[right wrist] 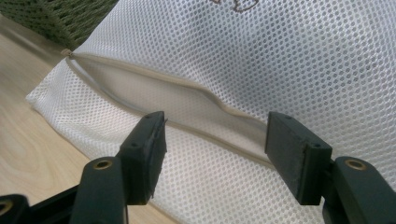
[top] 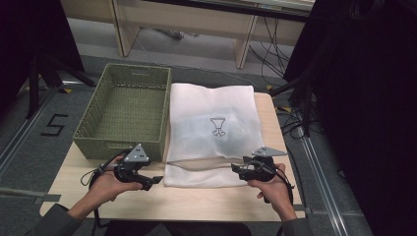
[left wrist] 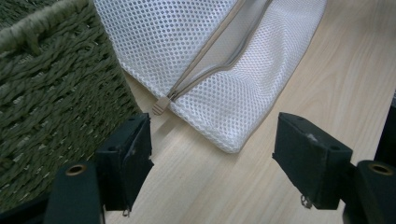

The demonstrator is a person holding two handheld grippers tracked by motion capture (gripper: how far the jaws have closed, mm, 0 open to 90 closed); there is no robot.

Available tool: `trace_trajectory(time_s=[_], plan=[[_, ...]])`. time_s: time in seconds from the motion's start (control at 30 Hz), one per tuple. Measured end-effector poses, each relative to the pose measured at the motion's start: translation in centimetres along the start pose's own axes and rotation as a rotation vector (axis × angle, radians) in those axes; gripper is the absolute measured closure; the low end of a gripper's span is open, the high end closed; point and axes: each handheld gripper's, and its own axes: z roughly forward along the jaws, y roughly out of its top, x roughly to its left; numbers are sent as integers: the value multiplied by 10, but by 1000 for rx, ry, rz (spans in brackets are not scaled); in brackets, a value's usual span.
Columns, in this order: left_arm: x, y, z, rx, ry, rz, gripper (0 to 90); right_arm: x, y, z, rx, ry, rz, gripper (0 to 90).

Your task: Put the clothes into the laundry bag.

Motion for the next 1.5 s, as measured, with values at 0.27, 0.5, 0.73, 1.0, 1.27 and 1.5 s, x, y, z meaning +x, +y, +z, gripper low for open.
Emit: trace_trajectory(time_s=[0.27,0.5,0.73,1.0,1.27,1.5], plan=[[0,-3,-3,-3,6,18,263,4,-4,-4,-2,20,-8,387],[0,-7,-7,-13,4,28,251,12,-11,-13,17,19,-12,378],[-8,-12,-11,-25,17,29,220,17,-20,-16,35,33,-30,366],[-18,-16,-15,-54,25,12,200,22,-29,-24,40,19,-21,357],[-18,-15,-13,-34,30,39,200,23,-35,-24,64,-17,-92,354],[-17,-15,-13,-39,34,38,200,11,-35,-26,87,-46,-100,353]])
